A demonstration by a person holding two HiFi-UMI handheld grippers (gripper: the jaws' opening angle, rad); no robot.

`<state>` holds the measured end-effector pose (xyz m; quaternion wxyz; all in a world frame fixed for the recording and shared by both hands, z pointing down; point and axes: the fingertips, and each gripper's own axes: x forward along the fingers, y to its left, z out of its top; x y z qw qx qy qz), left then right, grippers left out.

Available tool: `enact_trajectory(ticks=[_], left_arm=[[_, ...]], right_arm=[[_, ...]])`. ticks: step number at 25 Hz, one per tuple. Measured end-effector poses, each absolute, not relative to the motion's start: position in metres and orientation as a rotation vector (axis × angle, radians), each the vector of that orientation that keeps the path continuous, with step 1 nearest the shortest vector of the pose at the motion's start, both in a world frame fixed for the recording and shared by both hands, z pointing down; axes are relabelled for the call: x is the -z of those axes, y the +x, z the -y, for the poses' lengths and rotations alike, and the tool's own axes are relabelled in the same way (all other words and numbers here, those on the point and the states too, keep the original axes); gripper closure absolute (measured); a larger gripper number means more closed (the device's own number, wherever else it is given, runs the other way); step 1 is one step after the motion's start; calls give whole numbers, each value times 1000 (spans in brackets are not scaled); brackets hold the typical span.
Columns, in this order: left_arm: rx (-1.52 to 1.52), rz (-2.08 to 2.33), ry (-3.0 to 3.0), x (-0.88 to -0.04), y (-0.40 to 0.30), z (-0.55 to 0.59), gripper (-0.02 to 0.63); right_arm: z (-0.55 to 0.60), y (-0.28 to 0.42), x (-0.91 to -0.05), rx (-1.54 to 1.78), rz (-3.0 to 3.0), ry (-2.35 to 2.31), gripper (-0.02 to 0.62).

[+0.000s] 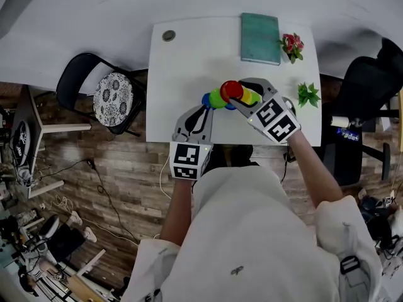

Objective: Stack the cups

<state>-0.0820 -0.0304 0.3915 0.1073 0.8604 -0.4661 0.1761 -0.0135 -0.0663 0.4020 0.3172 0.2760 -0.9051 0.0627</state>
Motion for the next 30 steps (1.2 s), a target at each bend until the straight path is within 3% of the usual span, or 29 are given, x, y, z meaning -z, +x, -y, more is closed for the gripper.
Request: enact_trajectory(ticks=[21,30], left_arm=[[-512,1388,2520,-390,-91,25,569],[-466,1388,2494,-391,-68,13,569]], right_arm=[[63,-17,-389,-133,2407,767,356],[42,12,-365,-185,2505,862,405]])
